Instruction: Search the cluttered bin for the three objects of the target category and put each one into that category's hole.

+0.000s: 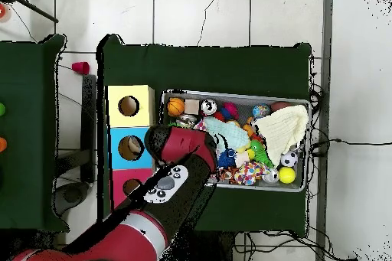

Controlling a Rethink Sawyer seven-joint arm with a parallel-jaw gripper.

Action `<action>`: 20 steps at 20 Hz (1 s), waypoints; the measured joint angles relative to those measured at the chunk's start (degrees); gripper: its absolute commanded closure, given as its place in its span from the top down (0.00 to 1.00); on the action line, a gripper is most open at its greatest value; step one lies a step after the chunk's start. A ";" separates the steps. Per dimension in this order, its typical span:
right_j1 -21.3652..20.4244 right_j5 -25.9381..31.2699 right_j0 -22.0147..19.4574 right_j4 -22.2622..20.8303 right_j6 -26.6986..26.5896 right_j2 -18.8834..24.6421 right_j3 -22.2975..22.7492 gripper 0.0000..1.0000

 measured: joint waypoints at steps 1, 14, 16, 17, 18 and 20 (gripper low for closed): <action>-0.28 0.39 0.15 -0.01 0.00 0.01 -0.03 0.00; -5.10 5.57 1.28 -0.02 0.00 0.00 -3.38 0.00; -5.42 5.57 1.28 -0.04 0.00 0.00 -3.66 0.00; -5.64 5.57 1.28 -0.04 0.00 0.00 -3.88 0.00; -5.70 5.57 1.28 -0.04 0.00 -0.01 -3.94 0.00; -5.79 5.57 1.28 -0.04 0.00 -0.01 -4.13 0.00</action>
